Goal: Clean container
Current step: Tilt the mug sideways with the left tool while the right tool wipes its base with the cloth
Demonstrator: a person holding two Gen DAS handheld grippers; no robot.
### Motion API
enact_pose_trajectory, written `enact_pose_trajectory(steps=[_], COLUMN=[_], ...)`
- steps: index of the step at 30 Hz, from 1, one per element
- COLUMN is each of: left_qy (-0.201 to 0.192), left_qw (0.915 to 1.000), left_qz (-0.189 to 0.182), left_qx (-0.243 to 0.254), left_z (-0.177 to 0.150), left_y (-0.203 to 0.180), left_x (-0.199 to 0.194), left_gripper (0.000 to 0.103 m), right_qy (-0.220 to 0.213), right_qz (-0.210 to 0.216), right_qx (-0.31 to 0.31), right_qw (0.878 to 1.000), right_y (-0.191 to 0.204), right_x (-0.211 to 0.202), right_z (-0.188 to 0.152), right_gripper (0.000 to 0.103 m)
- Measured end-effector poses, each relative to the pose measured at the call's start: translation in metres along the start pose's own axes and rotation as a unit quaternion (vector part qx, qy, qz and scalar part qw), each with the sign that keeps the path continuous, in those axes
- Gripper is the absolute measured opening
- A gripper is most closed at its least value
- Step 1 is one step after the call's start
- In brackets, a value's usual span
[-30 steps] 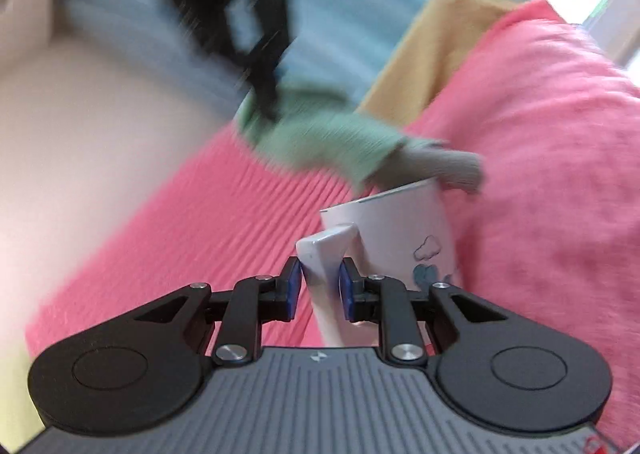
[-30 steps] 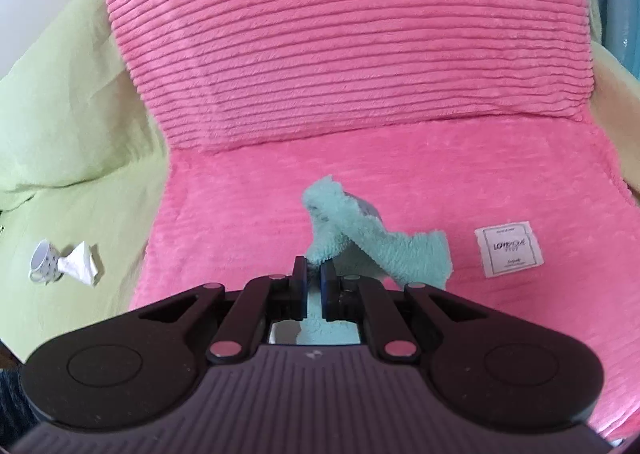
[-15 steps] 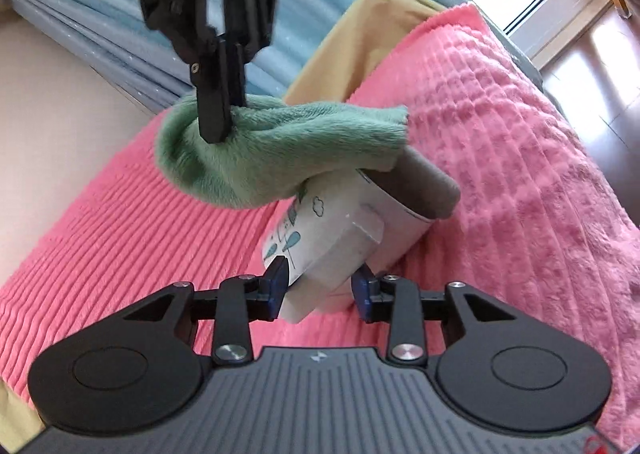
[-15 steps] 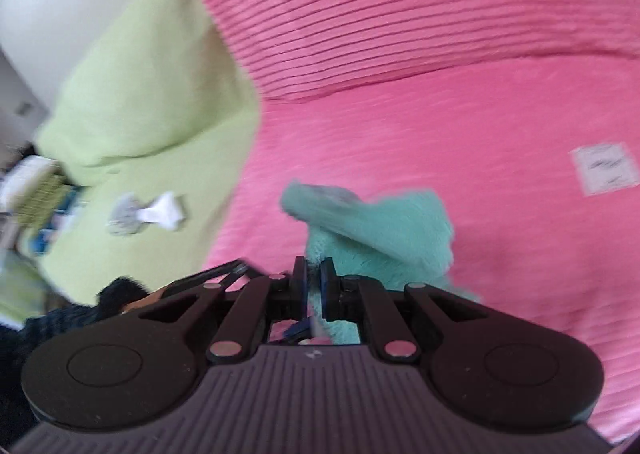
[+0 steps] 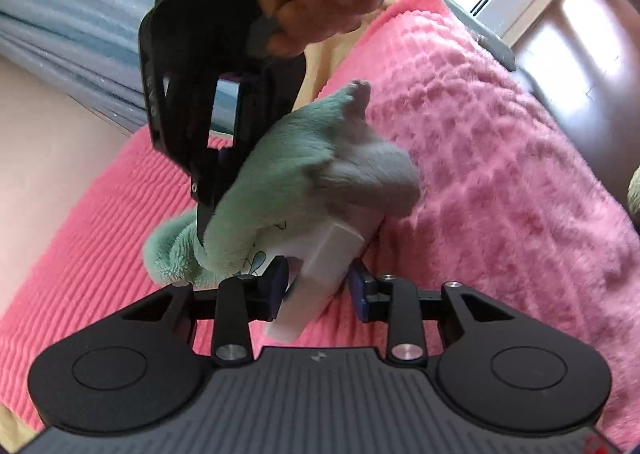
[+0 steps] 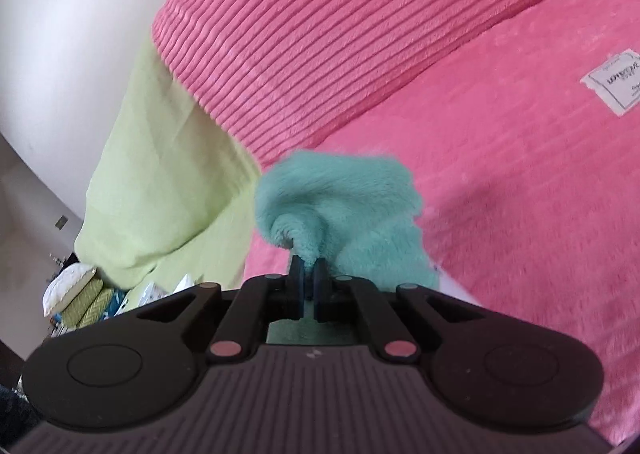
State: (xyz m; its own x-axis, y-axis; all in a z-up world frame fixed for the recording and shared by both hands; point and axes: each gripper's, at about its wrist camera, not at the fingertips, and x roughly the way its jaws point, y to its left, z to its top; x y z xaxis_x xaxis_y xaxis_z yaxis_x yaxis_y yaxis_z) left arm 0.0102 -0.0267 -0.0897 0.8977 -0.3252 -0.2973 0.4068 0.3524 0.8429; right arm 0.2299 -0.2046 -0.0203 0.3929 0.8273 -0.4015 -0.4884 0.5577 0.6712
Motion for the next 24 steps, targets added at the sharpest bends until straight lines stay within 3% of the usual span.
enact_pose_trajectory(steps=[7,11,13,17,20,24], left_qy=[0.0,0.01,0.023,0.035,0.035,0.035], left_qw=[0.9999,0.9999,0.9997,0.9993,0.9993,0.9993], left_qz=[-0.007,-0.004,-0.006,-0.01,-0.01,-0.011], left_qx=[-0.014,-0.009,-0.006,-0.009,-0.01,-0.011], left_z=[-0.001,-0.002,-0.004,-0.004,-0.003,-0.002], left_y=[0.003,0.002,0.002,0.002,0.002,0.001], left_x=[-0.002,-0.002,0.001,0.004,0.005,0.006], left_gripper=[0.038,0.039,0.04,0.04,0.04,0.04], right_qy=[-0.044,-0.025,-0.042,-0.087,-0.102,-0.118], right_qz=[-0.06,-0.147,-0.133,-0.079,-0.025,-0.035], right_qx=[0.01,0.04,0.068,0.051,0.081,0.088], right_qw=[0.997,0.988,0.988,0.992,0.991,0.989], right_y=[-0.017,-0.048,-0.05,-0.019,-0.007,0.004], right_x=[0.005,0.001,-0.012,-0.034,-0.046,-0.067], right_z=[0.009,-0.002,-0.01,-0.015,-0.017,-0.026], right_gripper=[0.003,0.004,0.005,0.009,0.038,0.038])
